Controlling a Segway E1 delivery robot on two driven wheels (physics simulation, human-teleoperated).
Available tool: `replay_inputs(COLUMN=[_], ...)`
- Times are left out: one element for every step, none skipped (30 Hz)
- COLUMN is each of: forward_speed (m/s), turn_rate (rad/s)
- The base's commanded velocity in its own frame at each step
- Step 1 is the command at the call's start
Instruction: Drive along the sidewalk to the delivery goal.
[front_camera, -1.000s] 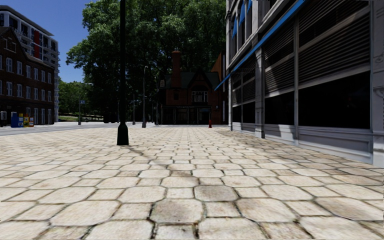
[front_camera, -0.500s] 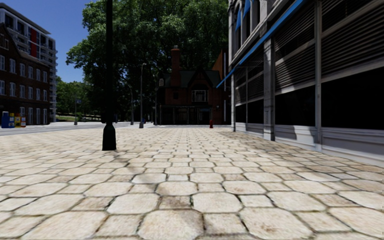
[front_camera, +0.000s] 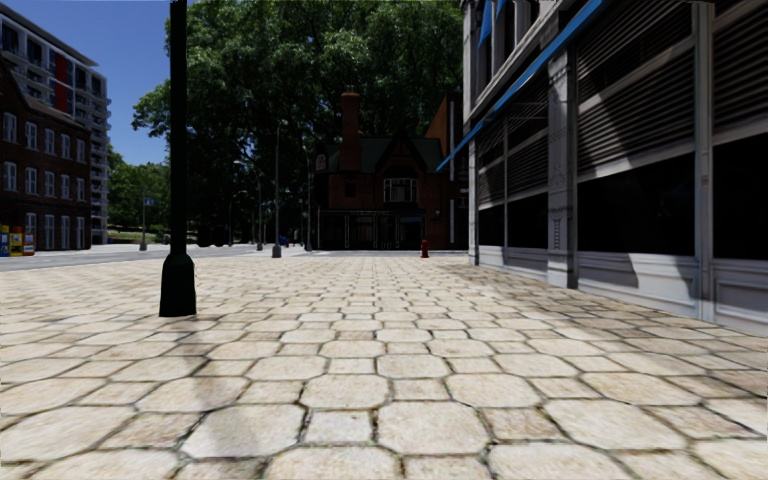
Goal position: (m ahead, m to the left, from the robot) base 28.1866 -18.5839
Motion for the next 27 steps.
replay_inputs(forward_speed=[2.00,2.00,2.00,2.00,2.00,2.00,2.00,2.00,2.00,2.00,2.00,2.00,2.00,2.00,2.00,2.00,2.00,2.00,2.00,2.00,2.00,2.00,2.00,2.00,2.00,2.00,2.00], turn_rate=[0.00,0.00,0.00,0.00,0.00,0.00,0.00,0.00,0.00,0.00,0.00,0.00,0.00,0.00,0.00,0.00,0.00,0.00,0.00,0.00,0.00,0.00,0.00,0.00,0.00,0.00,0.00])
